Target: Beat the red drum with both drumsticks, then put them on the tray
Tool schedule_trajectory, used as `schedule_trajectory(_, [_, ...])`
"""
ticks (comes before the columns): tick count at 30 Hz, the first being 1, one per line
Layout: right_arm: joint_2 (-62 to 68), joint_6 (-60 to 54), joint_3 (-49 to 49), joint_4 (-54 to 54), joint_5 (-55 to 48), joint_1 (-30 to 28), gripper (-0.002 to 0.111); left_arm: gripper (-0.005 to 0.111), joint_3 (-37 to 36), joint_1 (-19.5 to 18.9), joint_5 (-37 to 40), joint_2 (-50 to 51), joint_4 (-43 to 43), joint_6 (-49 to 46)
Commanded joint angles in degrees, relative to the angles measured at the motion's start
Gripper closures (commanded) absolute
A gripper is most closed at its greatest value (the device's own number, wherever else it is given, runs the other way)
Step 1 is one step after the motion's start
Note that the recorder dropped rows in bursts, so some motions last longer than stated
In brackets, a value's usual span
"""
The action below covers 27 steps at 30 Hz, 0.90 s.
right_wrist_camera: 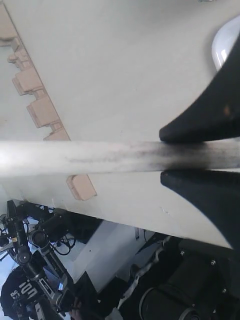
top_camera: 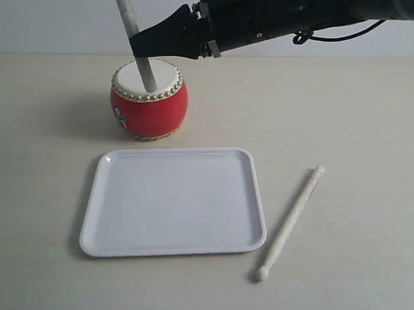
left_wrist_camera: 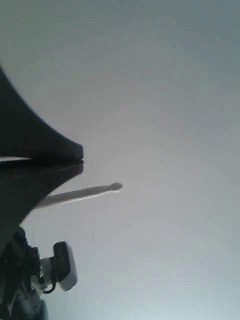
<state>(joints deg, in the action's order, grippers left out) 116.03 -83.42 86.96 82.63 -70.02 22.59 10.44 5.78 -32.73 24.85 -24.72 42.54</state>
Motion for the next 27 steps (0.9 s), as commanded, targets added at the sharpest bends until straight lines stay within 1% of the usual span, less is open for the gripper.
schedule_trajectory(1, [-0.8, -0.4, -0.3, 1.0, 0.1, 0.0, 0.108, 0.107, 2.4, -0.1, -12.9, 12.3, -6.7, 2.1])
schedule_trajectory(5, [-0.8, -1.4, -0.3, 1.0, 0.1, 0.0, 0.108, 0.107, 6.9, -0.1, -14.8, 26.4, -12.2, 2.9])
schedule_trajectory(6, [-0.8, -1.4, -0.3, 1.0, 0.1, 0.0, 0.108, 0.107, 7.6, -0.1, -16.6, 30.1, -14.0, 2.9])
schedule_trajectory(8, [-0.8, -1.4, -0.3, 1.0, 0.1, 0.1, 0.108, 0.106, 8.3, -0.1, -19.0, 34.4, -15.0, 2.9])
schedule_trajectory(10, [-0.7, -1.3, -0.3, 1.0, 0.1, 0.1, 0.108, 0.103, 8.8, -0.1, -20.9, 37.5, -16.0, 2.9])
schedule_trajectory(14, [-0.7, -1.3, -0.8, 1.2, 0.1, 0.2, 0.108, 0.088, 10.1, -0.1, -21.7, 42.6, -18.5, 2.9])
schedule_trajectory(15, [-0.7, -1.4, -1.1, 1.3, 0.1, 0.4, 0.108, 0.082, 10.4, -0.1, -22.2, 43.9, -18.9, 2.9])
schedule_trajectory(16, [-0.4, -1.4, -1.1, 1.1, 0.1, 1.3, 0.108, 0.073, 10.5, 0.1, -24.2, 45.3, -19.0, 3.0])
schedule_trajectory(20, [-0.2, -2.5, -1.1, 1.0, 0.1, 3.9, 0.108, 0.051, 10.5, 0.1, -30.5, 47.2, -21.3, 5.1])
schedule_trajectory(22, [-0.2, -2.6, -1.1, 0.8, 0.1, 5.0, 0.108, 0.042, 10.5, 0.1, -31.7, 47.4, -21.7, 6.5])
schedule_trajectory(24, [-0.2, -2.6, -1.1, -0.4, 0.1, 6.2, 0.108, 0.036, 10.5, 0.1, -31.7, 47.4, -21.7, 7.8])
schedule_trajectory(27, [-0.2, -2.6, -1.1, -1.4, 0.1, 8.0, 0.108, 0.033, 10.5, 0.1, -31.7, 47.4, -22.2, 8.7])
